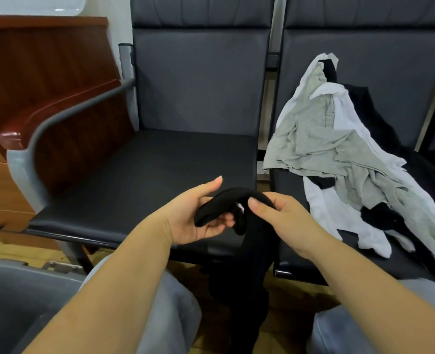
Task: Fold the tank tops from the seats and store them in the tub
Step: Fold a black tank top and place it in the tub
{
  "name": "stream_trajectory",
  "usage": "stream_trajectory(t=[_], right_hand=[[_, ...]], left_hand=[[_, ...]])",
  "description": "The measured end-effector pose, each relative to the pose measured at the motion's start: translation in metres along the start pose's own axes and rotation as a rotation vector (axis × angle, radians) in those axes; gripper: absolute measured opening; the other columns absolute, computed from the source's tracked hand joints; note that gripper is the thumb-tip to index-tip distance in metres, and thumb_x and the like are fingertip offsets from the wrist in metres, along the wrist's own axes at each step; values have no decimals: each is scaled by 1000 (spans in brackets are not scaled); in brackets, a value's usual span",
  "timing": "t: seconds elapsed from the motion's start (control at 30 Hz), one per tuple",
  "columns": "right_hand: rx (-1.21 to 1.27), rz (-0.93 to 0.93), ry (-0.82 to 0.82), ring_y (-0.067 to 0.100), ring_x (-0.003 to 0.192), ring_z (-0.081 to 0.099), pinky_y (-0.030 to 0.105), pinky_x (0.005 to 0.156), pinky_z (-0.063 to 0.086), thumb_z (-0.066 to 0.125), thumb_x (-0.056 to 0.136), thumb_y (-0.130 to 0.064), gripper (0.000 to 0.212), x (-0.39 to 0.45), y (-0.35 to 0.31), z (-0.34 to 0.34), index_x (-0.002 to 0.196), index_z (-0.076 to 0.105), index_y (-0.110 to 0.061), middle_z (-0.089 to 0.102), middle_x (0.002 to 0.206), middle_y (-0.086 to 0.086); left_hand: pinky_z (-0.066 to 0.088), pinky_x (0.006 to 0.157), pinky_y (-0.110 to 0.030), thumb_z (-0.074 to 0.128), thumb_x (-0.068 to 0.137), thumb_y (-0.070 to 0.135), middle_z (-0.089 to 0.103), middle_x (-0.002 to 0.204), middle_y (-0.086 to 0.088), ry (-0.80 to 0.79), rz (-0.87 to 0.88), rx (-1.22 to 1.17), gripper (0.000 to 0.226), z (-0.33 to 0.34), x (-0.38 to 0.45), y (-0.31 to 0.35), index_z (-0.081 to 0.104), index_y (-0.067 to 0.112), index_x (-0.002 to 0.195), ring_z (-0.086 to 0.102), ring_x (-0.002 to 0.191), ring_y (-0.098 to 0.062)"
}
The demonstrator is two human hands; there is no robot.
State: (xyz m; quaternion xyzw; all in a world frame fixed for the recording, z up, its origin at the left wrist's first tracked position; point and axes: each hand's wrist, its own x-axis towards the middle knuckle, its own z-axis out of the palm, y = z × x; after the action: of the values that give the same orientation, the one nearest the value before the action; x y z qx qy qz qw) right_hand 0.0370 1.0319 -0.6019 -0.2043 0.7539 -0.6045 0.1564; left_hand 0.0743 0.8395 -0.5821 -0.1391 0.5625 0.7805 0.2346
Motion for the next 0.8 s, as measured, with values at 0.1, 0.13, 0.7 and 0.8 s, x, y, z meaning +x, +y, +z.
stream_trajectory(t=[0.1, 0.13, 0.7, 0.8], right_hand=[[161, 45, 35, 20, 91, 70, 35, 83, 54, 58, 81, -47, 31, 0, -4, 1, 87, 75, -21, 74, 93, 4], [215, 77, 61, 17, 89, 71, 32, 80, 54, 57, 86, -42, 28, 1, -5, 1, 86, 75, -21, 75, 93, 3], [641, 225, -14, 26, 111, 64, 39, 95, 49, 56, 89, -24, 35, 5, -6, -17, 118, 65, -5, 68, 118, 12], [732, 208, -44, 27, 113, 63, 40, 95, 50, 60, 83, -23, 48, 6, -8, -20, 126, 59, -1, 66, 122, 14]], left_hand=[[49, 57, -22, 53, 74, 70, 58, 63, -6, 30, -79, 172, 59, 1, 5, -4, 68, 12, 71, 59, 58, -16], [46, 56, -22, 50, 73, 74, 55, 60, -4, 31, -101, 209, 61, 1, 6, -6, 66, 14, 67, 56, 56, -15], [52, 87, -32, 56, 96, 22, 73, 102, -8, 237, 348, -88, 21, -5, 16, -3, 66, 5, 104, 69, 99, -19], [55, 80, -33, 54, 97, 26, 72, 105, -11, 224, 380, -78, 25, -6, 14, -2, 63, 4, 104, 69, 98, -22]])
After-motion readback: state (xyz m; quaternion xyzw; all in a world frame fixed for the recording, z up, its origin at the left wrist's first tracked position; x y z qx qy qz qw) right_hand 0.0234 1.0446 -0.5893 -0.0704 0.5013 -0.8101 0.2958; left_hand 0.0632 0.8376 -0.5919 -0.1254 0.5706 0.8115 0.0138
